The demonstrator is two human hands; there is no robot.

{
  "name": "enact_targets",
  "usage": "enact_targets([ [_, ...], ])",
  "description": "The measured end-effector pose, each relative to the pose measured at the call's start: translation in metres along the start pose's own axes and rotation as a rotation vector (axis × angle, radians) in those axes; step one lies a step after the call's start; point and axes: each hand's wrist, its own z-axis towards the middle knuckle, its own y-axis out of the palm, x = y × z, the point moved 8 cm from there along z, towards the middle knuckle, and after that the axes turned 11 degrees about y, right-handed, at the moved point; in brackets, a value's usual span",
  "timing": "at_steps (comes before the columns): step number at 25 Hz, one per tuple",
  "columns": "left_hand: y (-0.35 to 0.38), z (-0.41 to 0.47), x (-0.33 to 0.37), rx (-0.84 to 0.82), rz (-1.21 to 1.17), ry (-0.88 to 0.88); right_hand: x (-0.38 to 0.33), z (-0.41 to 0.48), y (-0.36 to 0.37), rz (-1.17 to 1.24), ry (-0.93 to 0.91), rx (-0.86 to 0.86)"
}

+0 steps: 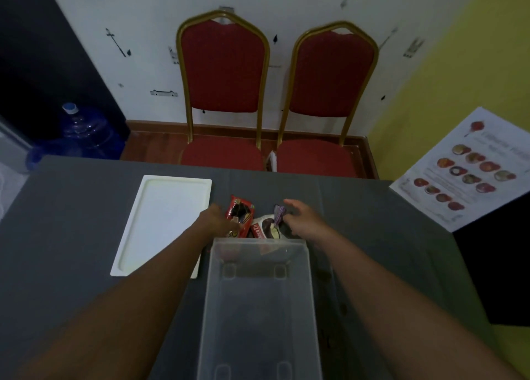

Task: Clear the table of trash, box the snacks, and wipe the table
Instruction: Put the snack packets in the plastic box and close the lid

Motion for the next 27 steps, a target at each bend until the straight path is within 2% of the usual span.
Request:
enact_targets([
  [5,0.012,0.012,-0.013,0.008,-0.027,0.030,0.003,0.025,0.015,-0.009,0.037,-0.059],
  [10,-0.009,0.006,0.007,0.121,-0.066,0.146,0.015,0.034,0.003,0.105,0.051,0.158],
  [13,-0.041,-0.009,0.029,0.272,-0.219,0.221,0.023,0.027,-0.009,0.259,0.056,0.208],
  [15,-0.060,-0.025,0.049,0.292,-0.366,0.268,0.022,0.014,-0.021,0.392,0.029,0.219],
  [18,-0.068,-0.067,0.084,0.154,-0.598,0.372,0.017,-0.016,-0.042,0.557,-0.060,0.262],
  [20,-0.056,-0.104,0.096,0.015,-0.624,0.423,0.015,-0.040,-0.053,0.619,-0.123,0.293],
  [23,-0.011,-0.157,0.087,-0.190,-0.478,0.439,0.017,-0.077,-0.059,0.689,-0.186,0.290],
  [25,0.031,-0.182,0.069,-0.301,-0.251,0.397,0.018,-0.094,-0.055,0.741,-0.208,0.266],
  [27,0.064,-0.184,0.039,-0.274,-0.059,0.316,0.021,-0.106,-0.047,0.769,-0.217,0.251],
])
